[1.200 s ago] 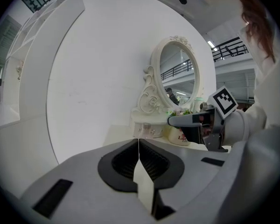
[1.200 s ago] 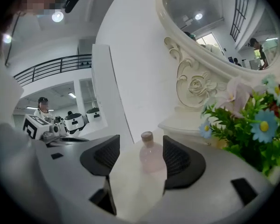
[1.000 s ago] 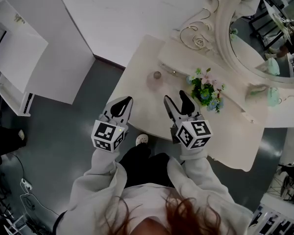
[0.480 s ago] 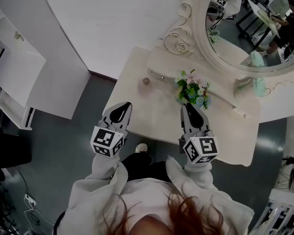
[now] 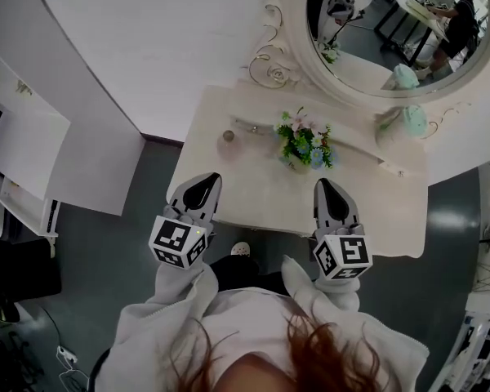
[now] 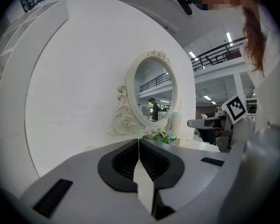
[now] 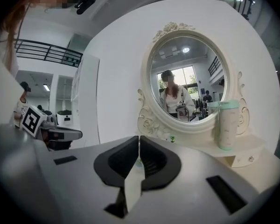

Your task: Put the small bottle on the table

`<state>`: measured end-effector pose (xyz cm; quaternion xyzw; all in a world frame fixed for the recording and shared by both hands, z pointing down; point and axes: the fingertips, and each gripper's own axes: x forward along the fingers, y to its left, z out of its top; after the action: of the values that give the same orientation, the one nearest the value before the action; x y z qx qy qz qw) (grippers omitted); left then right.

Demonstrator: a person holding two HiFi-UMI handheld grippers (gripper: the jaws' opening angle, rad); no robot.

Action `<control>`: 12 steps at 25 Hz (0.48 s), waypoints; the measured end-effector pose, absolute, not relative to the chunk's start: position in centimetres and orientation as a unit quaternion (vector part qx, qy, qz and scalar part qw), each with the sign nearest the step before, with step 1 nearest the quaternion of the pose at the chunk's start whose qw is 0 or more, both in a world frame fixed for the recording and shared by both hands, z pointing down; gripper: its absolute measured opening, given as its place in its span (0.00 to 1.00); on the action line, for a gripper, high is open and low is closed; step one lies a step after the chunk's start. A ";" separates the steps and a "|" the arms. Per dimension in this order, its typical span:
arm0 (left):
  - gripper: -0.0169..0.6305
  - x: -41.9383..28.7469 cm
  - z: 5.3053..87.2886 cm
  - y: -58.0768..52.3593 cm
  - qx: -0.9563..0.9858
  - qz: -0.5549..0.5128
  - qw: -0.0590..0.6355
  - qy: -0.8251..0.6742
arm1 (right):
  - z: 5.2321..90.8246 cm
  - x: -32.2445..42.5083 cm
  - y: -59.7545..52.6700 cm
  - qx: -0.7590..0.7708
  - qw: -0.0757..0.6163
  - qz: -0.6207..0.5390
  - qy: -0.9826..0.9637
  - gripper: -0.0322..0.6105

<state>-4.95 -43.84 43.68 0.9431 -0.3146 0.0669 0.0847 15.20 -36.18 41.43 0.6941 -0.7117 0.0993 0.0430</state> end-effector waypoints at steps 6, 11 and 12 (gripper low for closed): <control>0.05 -3.5 43.7 -42.8 0.949 0.067 0.083 -0.297 | 42.0 16.1 -34.5 0.708 0.042 0.104 -0.697 0.11; 0.05 -3.1 43.7 -42.4 0.950 0.065 0.083 -0.294 | 42.1 16.2 -34.1 0.707 0.049 0.103 -0.698 0.11; 0.05 -3.1 43.7 -42.3 0.949 0.064 0.084 -0.296 | 42.1 16.2 -34.0 0.707 0.050 0.103 -0.698 0.11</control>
<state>-3.12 -42.32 43.67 0.9493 -0.2959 0.0643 0.0840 16.19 -33.99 42.07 0.7068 -0.6982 0.1026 0.0497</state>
